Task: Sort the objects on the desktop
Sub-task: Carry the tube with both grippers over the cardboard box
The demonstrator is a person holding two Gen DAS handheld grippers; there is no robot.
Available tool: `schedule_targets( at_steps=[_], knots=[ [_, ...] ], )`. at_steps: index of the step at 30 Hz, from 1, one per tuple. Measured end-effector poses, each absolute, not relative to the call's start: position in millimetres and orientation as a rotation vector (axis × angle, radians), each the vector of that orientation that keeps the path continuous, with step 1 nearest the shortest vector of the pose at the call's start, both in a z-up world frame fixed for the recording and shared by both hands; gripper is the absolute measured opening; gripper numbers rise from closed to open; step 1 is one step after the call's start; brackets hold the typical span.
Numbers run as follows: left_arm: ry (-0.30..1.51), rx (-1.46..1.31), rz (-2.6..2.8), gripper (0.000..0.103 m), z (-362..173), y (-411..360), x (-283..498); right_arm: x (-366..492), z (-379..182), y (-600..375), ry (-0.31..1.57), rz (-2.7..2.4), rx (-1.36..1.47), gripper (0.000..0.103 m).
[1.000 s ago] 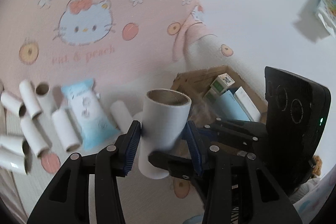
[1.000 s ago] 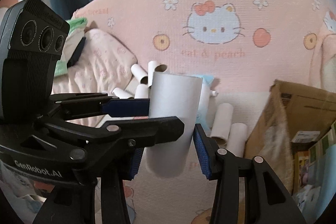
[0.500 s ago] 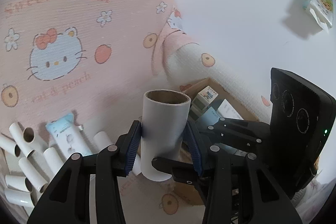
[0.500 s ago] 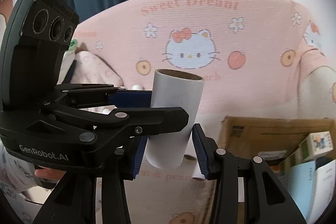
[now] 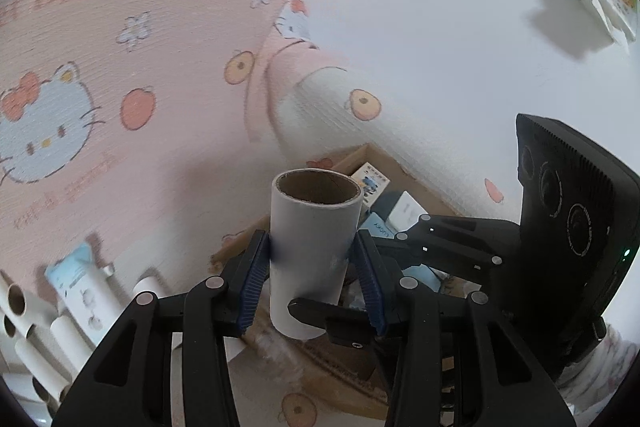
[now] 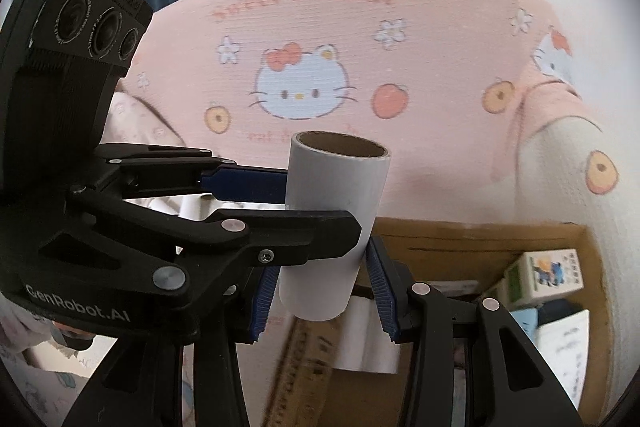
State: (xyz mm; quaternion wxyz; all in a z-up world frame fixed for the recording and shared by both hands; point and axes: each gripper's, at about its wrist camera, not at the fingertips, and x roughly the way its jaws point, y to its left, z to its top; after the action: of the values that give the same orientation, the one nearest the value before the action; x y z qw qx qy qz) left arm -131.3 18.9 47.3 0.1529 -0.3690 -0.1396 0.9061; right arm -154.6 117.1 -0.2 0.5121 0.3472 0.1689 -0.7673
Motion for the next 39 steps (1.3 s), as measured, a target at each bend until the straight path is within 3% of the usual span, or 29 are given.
schedule_targets(
  at_steps=[8,23,39],
  knots=[
    [-0.363,-1.142,2.539,0.047,37.7,41.8,-149.3,-173.9,-11.3,128.6,0.397,-1.853,0.92,0.041],
    [-0.529,-1.411,2.339,0.047,-1.8,59.9,-209.3,-226.6,-46.4,141.1,0.261,-1.832,1.173,0.041],
    [-0.453,-1.564,2.286,0.047,-31.3,62.2,-225.5,-244.8,-81.6,121.0,0.318,-1.74,1.329,0.041]
  ],
)
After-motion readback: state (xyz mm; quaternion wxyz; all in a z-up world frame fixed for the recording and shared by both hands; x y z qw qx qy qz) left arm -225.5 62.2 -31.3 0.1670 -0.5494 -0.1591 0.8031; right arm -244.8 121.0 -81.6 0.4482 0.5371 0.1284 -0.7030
